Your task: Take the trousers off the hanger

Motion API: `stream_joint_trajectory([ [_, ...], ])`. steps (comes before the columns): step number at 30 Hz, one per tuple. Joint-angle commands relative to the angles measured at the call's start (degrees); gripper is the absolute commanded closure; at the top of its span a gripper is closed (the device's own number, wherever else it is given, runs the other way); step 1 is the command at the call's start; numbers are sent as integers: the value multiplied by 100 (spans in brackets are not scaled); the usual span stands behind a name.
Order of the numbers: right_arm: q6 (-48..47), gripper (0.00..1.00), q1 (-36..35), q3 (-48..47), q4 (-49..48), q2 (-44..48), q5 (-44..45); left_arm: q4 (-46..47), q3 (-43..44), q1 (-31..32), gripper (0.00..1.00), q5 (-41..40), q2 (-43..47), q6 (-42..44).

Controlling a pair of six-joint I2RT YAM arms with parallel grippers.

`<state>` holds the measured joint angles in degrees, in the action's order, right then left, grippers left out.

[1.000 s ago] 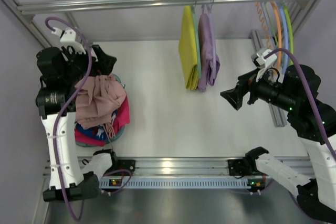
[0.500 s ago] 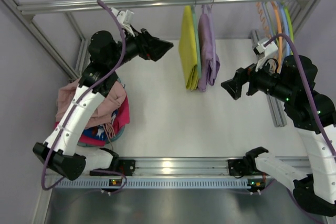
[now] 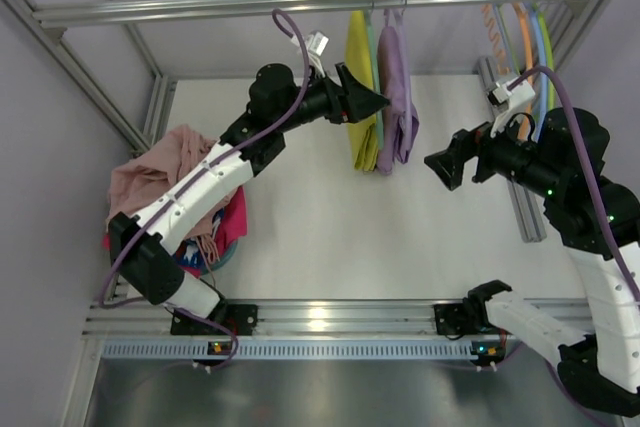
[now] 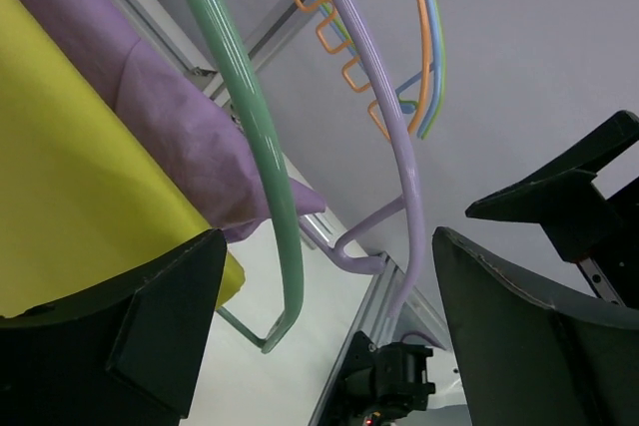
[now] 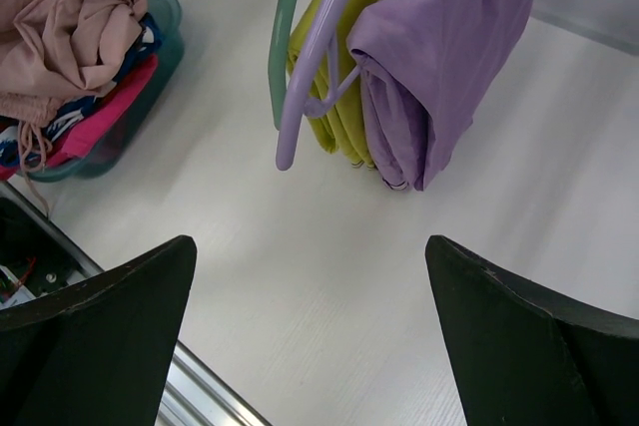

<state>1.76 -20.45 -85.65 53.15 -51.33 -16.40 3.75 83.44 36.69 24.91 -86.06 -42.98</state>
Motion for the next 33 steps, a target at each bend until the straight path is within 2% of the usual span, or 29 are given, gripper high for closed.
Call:
stream_joint_trajectory([
  [1, 53, 1, 50, -93, -138, 115, 49, 819, 50, 128, 11, -135, -42, -500],
  [5, 26, 1, 50, -49, -138, 167, 76, 1303, -20, 172, 26, 23, -226, -1193],
  [9, 26, 1, 58, -40, -129, 220, 111, 1524, -108, 172, 34, -38, -341, -1555],
  [15, 26, 1, 58, -40, -85, 264, 164, 1576, -214, 181, 37, -161, -394, -1784],
  [17, 17, 1, 58, -49, -94, 281, 181, 1576, -231, 190, 41, -205, -420, -1845],
  [18, 17, 1, 58, -57, -85, 290, 190, 1585, -214, 190, 44, -205, -411, -1863],
  [20, 9, 1, 58, -66, -68, 299, 225, 1576, -179, 190, 55, -197, -385, -1967],
  [22, -9, 1, 58, -58, -76, 308, 243, 1445, 49, 190, 64, -170, -350, -2012],
  [24, 0, 1, 58, -57, -76, 308, 234, 1226, 382, 207, 69, -231, -289, -2012],
  [25, 0, 1, 67, -66, -76, 291, 225, 1120, 497, 207, 79, -275, -271, -1986],
  [29, 26, 0, 58, -75, -129, 282, 217, 514, 1242, 207, 99, -661, -218, -2100],
  [33, 44, 1, 58, -101, -138, 238, 217, 145, 1806, 207, 100, -925, -244, -2337],
])
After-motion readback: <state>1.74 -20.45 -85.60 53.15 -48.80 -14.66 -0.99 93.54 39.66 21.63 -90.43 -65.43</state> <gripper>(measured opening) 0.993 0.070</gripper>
